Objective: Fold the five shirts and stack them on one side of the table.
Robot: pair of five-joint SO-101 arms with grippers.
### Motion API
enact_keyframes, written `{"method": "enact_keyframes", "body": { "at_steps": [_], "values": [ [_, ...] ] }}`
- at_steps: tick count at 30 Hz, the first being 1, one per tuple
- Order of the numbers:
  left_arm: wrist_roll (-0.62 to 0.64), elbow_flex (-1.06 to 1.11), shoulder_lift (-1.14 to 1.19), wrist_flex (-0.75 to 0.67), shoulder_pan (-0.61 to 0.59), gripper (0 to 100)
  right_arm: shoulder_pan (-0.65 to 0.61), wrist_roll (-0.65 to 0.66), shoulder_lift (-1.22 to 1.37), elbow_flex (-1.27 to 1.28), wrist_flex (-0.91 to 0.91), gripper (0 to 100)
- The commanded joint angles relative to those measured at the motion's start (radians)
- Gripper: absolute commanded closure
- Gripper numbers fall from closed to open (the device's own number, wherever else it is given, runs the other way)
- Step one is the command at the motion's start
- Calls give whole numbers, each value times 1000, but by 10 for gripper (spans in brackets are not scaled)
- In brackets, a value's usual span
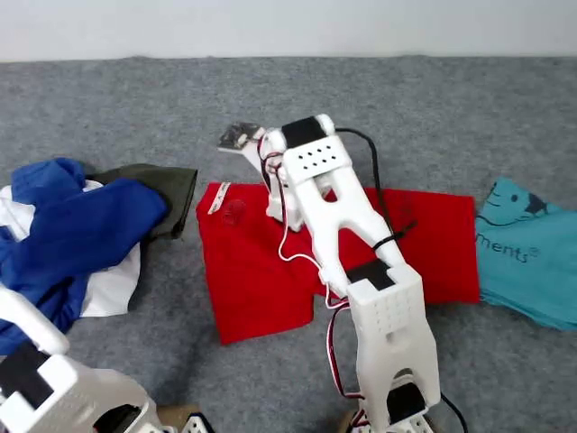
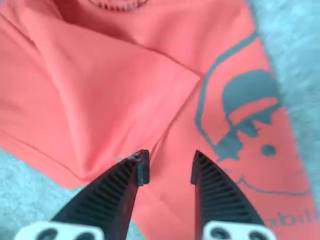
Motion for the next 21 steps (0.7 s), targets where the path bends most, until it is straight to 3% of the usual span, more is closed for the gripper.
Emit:
{"method": "enact_keyframes", "body": {
  "at_steps": [1, 7, 15, 21],
  "values": [
    [-2, -8, -55, -21, 5, 981, -62, -15, -70, -75, 44, 919],
    [-2, -8, -55, -43, 5, 981, -200, -11, 2, -77, -8, 980],
    [-3, -8, -55, -37, 5, 981, -216, -11, 216, -80, -188, 980],
    [-3, -12, -66, -34, -2, 981, -236, -18, 183, -250, 24, 983]
  ]
}}
